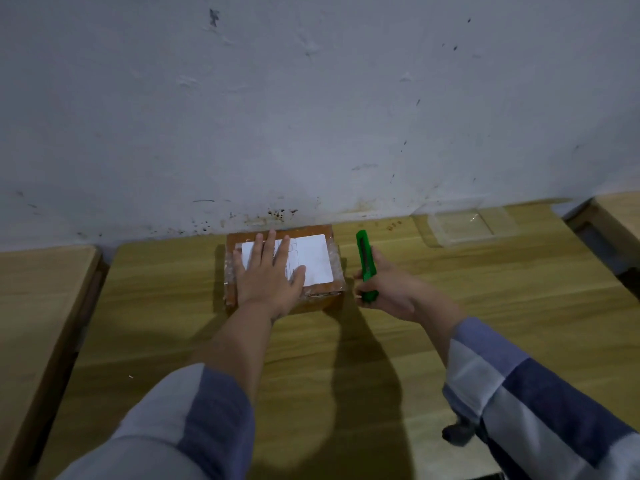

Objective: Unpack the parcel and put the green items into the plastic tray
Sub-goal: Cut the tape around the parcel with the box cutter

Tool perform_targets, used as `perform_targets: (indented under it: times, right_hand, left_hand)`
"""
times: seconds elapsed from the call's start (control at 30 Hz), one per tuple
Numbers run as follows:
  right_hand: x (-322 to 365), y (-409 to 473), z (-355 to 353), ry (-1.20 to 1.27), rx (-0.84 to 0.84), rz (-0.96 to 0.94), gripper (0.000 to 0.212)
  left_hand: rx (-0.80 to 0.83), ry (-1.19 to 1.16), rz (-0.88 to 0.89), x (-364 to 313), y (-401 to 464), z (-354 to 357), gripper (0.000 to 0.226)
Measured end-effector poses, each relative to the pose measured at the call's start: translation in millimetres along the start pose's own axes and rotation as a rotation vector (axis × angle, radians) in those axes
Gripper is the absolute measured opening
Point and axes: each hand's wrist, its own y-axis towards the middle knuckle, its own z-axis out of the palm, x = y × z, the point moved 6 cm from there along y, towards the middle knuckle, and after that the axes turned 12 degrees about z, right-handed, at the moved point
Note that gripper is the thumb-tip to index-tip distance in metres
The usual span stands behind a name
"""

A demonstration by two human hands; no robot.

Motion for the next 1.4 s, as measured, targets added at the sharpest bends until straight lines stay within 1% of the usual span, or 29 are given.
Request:
perform_targets:
  times: [0.07,0.1,0.27,0.37,0.5,0.8,1.03,1.3,1.4]
  right_hand:
    - [-3.8,-5.8,-1.5,-0.022,0.037,-0.011,0.089]
    - [-5.7,-8.9,-3.6,-0.038,0.025,-0.031,0.087]
    - [-12.4,-15.3,-6.7,-0.197,-0.187,-0.162,0.064]
    - [-10.0,-13.1,-5.1,-0.254,-0.29,-0.201,0.058]
    - [-9.2,-9.3,-2.6,-0.253,-0.354,-0.204,0.055]
    - [-4.3,-6.5,0.7,-0.284,-0.385,-0.214,0.052]
    - [1.4,-5.1,1.4,-0.377,-0.485,-0.24,0.051]
    - [4.5,-2.9,6.1,-0.365,-0.468,-0.227,0.051]
    - [8.7,-1.7,4.9,-0.336,-0.45,-0.187,0.049]
  left_hand:
    - [0.0,0.002,-0.003,-1.0,-2.4,0.7,0.067]
    - [-0.003,0.002,-0.003,-2.0,-3.6,0.6,0.067]
    - [-0.014,0.018,0.001,-2.8,-5.3,0.8,0.067]
    - [-0.013,0.027,0.002,-2.4,-4.6,0.2,0.067]
    - [-0.015,0.033,0.004,-1.4,-4.4,0.6,0.067]
    - [-0.029,0.012,0.005,-1.0,-4.2,1.3,0.067]
    - [-0.032,0.002,0.009,-1.1,-4.0,1.5,0.068]
    - [-0.029,0.01,0.015,0.4,-2.6,3.4,0.069]
    - [-0.015,0.011,0.022,1.0,-2.0,3.6,0.077]
